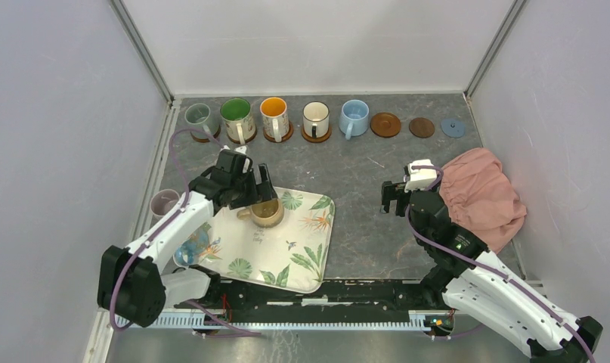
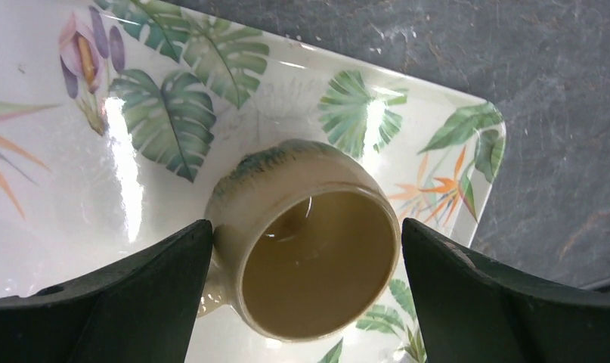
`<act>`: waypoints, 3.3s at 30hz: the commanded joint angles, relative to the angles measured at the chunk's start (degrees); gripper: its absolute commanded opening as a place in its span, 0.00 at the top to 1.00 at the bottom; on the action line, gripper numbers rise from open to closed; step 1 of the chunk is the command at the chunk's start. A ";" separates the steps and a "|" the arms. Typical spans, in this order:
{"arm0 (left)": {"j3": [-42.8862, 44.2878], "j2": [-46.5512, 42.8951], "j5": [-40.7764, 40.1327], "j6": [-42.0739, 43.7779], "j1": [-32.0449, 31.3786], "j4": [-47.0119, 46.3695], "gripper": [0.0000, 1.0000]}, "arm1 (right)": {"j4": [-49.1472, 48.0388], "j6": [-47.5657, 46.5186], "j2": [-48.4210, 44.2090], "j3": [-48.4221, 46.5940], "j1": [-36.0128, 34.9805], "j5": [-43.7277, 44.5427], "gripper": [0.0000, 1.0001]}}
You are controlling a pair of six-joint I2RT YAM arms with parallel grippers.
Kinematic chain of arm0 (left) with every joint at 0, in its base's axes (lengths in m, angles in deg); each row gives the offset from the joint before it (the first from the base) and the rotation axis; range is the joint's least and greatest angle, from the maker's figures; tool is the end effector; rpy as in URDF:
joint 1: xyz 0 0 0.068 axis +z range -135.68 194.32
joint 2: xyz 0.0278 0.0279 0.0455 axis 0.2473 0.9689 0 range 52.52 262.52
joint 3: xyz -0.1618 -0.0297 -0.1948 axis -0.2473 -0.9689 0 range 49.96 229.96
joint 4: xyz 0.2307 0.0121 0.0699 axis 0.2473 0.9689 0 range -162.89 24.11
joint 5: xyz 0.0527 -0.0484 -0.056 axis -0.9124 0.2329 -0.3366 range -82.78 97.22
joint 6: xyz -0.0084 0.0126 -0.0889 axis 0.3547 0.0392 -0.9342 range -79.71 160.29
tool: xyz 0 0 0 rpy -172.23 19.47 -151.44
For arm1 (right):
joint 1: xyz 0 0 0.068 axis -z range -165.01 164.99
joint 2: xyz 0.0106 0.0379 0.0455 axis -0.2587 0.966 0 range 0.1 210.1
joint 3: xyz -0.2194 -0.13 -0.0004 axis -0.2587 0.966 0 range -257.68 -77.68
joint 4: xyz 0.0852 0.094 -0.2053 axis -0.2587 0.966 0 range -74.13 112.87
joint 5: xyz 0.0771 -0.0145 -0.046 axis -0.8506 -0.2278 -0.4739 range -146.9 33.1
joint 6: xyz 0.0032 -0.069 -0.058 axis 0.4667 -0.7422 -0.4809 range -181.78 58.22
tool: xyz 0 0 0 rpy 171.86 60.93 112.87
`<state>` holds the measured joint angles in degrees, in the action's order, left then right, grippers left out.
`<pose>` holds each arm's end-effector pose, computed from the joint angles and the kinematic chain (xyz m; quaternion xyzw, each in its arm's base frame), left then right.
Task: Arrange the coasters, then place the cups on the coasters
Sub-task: Move the cup to the tray, then pick up the cup from the tray.
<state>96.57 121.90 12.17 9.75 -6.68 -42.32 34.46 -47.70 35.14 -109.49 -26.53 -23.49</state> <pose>0.2355 -0.0978 0.1884 -0.0653 0.9462 -0.1735 0.2651 0.1617 0.0838 0.2492 -0.0317 0.8088 0.0398 0.5859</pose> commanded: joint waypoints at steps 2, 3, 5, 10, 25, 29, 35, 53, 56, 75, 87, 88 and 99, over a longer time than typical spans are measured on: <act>-1.54 -4.42 3.72 -1.87 -3.27 1.85 0.00 | -1.02 0.23 -0.18 -1.60 0.07 -0.72 0.02; -2.05 -4.90 3.85 -2.74 -4.17 1.84 0.00 | -1.14 0.41 -0.08 -1.52 0.08 -1.27 0.02; -2.82 -5.86 3.80 -4.69 -6.79 1.69 0.00 | -1.18 0.76 0.27 -1.56 0.09 -2.31 0.02; -5.17 -9.04 2.45 -8.93 -11.42 1.61 0.00 | -1.09 1.79 1.15 -1.50 0.10 -3.96 0.02; -10.11 -14.39 3.23 -15.32 -19.35 -2.26 0.00 | -0.57 3.30 3.87 -2.46 -0.05 -8.05 0.02; -10.47 -13.41 2.87 -17.46 -23.23 -5.58 0.00 | -0.44 3.92 4.98 -2.72 -0.01 -9.16 0.02; -10.19 -9.07 2.76 -19.56 -28.05 -13.27 0.00 | -0.26 4.61 6.52 -2.65 -0.15 -10.74 0.02; -6.42 -20.14 -16.52 -20.78 -30.84 2.65 0.00 | -4.50 6.24 14.73 -3.60 -3.41 -17.61 0.03; -4.58 -25.87 -24.92 -20.13 -30.86 8.18 0.00 | -5.69 7.04 17.17 -4.37 -6.19 -17.94 0.04; -0.63 -33.31 -58.75 -10.66 -30.86 9.79 0.00 | -8.65 13.73 37.72 -16.61 -27.77 -12.21 0.10; -2.78 -40.90 -59.77 -11.95 -30.86 13.08 0.00 | -11.31 14.51 49.92 -22.13 -28.69 -13.34 0.18; -2.55 -40.84 -58.78 -11.77 -30.86 13.47 0.00 | -11.21 14.33 50.86 -22.67 -28.64 -13.51 0.18; -0.52 -38.91 -47.83 -3.58 -30.86 13.11 0.00 | -10.59 13.38 57.61 -26.26 -28.75 -13.71 0.31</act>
<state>93.99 81.51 -38.97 1.16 -37.30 -27.96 25.39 -34.17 91.60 -133.08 -55.03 -37.41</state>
